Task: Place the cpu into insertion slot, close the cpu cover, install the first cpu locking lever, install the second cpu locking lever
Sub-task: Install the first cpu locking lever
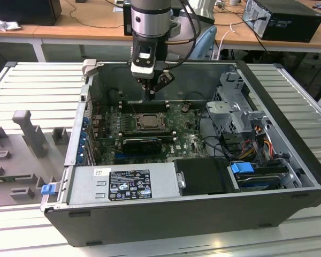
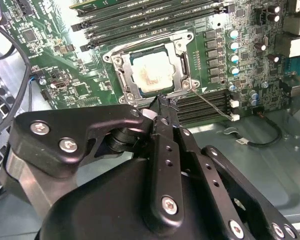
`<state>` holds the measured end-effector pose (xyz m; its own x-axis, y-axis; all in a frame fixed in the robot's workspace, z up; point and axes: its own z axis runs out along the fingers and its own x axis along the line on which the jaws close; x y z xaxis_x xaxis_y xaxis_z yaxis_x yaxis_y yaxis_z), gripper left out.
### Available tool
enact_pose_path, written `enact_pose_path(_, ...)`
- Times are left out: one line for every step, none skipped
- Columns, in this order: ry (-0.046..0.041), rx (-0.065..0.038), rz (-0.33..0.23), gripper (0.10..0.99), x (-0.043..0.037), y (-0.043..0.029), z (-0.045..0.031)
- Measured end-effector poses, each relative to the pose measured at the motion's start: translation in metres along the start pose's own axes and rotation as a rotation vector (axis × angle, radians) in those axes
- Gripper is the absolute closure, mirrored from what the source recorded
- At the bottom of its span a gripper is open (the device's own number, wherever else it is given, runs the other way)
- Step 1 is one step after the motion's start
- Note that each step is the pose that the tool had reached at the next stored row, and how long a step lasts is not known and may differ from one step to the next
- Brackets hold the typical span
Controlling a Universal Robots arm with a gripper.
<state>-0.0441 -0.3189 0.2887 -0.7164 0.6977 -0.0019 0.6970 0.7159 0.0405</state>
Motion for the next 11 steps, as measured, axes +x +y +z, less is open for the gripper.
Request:
enact_pose_path(0.0003,0.0,-0.008,0.98,0.0,0.0,0.0)
enact_pose_path(0.0006,0.0,-0.016,0.98,0.0,0.0,0.0)
enact_pose_path(0.0009,0.0,-0.022,0.98,0.0,0.0,0.0)
enact_pose_path(0.0013,0.0,-0.033,0.98,0.0,0.0,0.0)
enact_pose_path(0.0015,0.0,-0.039,0.98,0.0,0.0,0.0)
enact_pose_path(0.0017,0.0,-0.042,0.98,0.0,0.0,0.0)
enact_pose_path(0.002,0.0,-0.05,0.98,0.0,0.0,0.0)
enact_pose_path(0.0022,0.0,-0.054,0.98,0.0,0.0,0.0)
enact_pose_path(0.0023,0.0,-0.058,0.98,0.0,0.0,0.0)
enact_pose_path(0.0025,0.0,-0.062,0.98,0.0,0.0,0.0)
enact_pose_path(0.0026,0.0,-0.065,0.98,0.0,0.0,0.0)
